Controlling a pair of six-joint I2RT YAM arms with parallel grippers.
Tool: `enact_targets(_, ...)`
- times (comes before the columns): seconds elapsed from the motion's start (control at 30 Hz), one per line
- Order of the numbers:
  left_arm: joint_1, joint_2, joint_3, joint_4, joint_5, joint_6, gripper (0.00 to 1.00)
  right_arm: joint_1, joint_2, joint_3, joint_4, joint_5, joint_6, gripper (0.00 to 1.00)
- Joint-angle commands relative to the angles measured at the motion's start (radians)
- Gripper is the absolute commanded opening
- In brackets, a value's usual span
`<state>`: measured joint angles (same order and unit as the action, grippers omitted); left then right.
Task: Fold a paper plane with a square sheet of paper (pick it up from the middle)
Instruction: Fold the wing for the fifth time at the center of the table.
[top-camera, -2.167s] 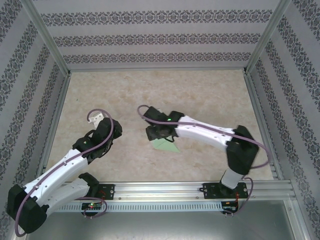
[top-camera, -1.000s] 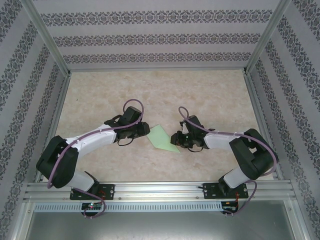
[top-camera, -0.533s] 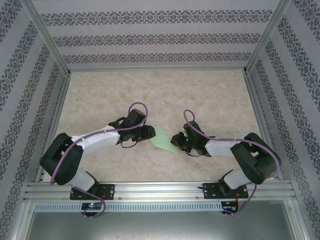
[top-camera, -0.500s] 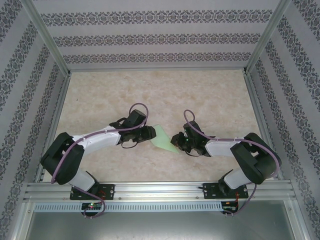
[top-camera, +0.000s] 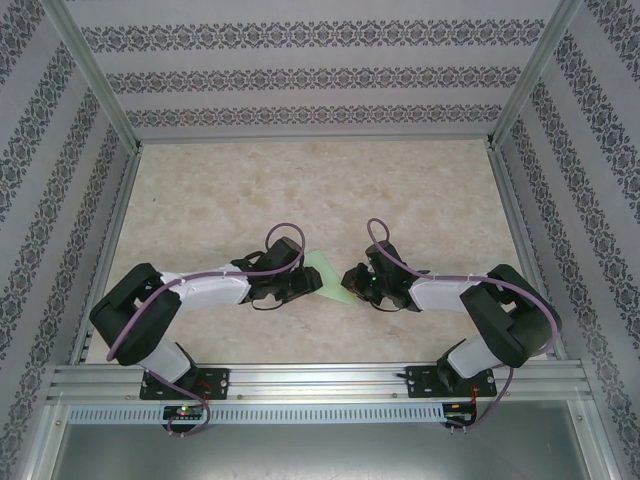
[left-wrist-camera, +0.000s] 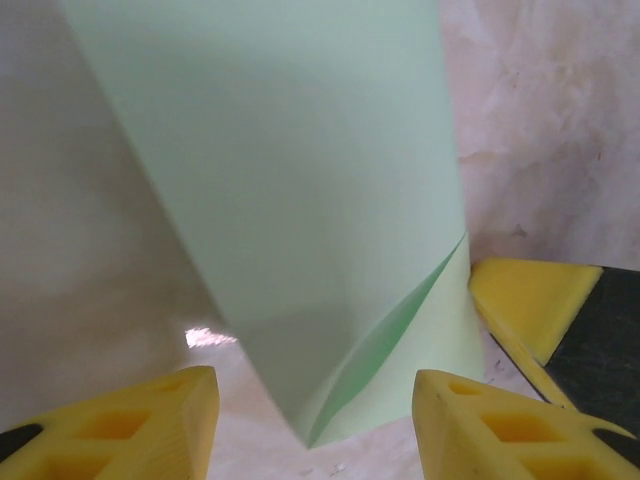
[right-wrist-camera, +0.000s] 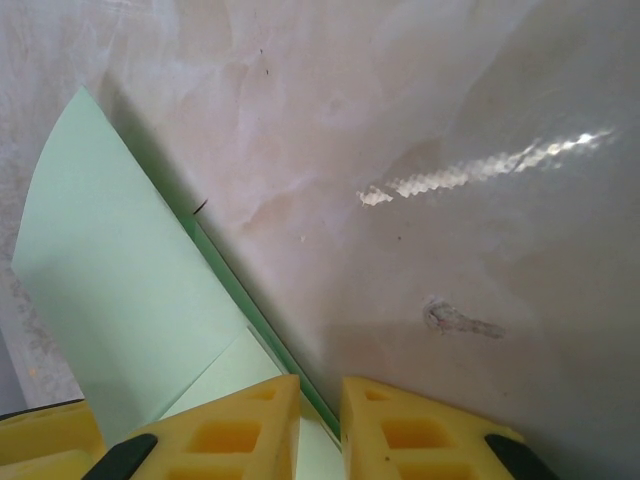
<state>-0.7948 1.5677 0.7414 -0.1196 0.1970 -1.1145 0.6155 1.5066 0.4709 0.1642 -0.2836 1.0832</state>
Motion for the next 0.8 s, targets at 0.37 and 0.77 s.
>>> enact_targets(0.37, -0.015, 0.095, 0.093, 0.106, -0.013, -0.008, 0.31, -0.007, 0.015, 0.023, -0.048, 0.009, -0.073, 0.23)
enact_targets(0.77, 0.02, 0.129, 0.197, -0.045, -0.018, 0.053, 0.11, 0.043, -0.501, -0.119, -0.14, 0.339, -0.454, 0.44)
